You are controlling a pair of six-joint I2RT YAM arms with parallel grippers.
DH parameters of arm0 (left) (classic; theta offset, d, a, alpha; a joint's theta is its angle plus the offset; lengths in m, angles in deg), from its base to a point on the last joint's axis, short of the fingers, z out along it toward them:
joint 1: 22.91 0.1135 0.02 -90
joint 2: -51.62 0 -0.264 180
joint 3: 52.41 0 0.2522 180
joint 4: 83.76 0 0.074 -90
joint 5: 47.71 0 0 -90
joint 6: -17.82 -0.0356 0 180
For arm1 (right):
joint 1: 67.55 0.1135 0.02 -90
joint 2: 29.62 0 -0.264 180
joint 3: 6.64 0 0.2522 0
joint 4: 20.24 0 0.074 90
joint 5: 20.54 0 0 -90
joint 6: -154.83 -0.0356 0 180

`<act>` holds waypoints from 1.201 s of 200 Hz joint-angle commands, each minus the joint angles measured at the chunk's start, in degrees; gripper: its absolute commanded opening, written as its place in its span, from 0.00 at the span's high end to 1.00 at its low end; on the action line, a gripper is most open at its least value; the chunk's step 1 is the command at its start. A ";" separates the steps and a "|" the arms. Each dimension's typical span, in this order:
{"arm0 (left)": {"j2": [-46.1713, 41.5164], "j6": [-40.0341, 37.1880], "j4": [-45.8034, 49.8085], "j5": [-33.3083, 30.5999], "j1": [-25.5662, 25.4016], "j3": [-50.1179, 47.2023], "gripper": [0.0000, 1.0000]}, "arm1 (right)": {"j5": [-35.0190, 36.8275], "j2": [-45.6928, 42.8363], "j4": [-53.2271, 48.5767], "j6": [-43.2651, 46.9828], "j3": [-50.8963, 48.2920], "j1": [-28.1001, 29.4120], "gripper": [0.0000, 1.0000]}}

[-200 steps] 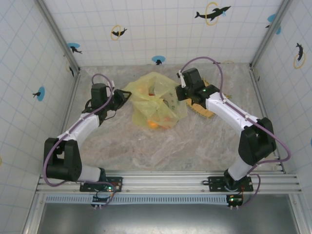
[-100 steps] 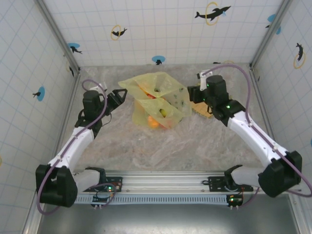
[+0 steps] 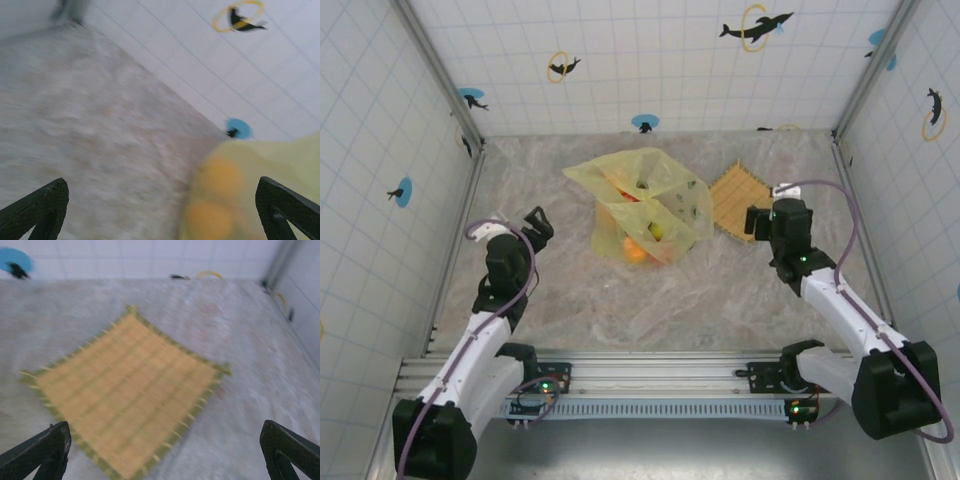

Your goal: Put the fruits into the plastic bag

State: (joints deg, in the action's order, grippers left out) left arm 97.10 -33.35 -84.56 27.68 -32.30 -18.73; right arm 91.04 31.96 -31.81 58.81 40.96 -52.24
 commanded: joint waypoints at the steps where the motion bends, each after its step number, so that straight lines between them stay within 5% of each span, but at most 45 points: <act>1: 2.55 -6.57 -4.81 -19.06 0.01 -3.90 0.02 | 3.99 1.57 7.55 -1.16 -4.83 -2.13 0.01; 22: 7.87 -13.22 -11.46 -25.05 0.05 -5.79 0.02 | 6.00 2.47 12.34 -1.20 -9.98 -2.73 0.01; 57: 14.84 -26.20 -21.92 -23.52 0.16 -9.20 0.02 | 8.48 6.35 25.72 -2.03 -19.18 -3.08 0.01; 124: 22.90 -32.41 -40.29 -11.68 1.84 -18.37 0.03 | 2.55 17.24 41.71 3.63 -24.76 -3.72 0.01; 197: 38.22 -38.38 -62.43 3.13 5.62 -22.08 0.03 | -13.81 19.27 50.94 4.22 -27.26 -9.22 0.01; 225: 42.71 -36.37 -66.25 8.17 8.57 -21.91 0.03 | -16.57 19.23 57.05 6.54 -29.77 -9.91 0.01; 240: 41.13 -35.63 -58.70 10.38 9.85 -20.03 0.03 | -16.81 20.38 61.20 5.75 -31.57 -10.83 0.01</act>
State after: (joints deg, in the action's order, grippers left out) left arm 138.30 -69.34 -142.38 31.70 -24.14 -38.34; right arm 77.54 50.81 20.08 63.71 12.50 -61.94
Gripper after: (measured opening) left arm 0.974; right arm 0.992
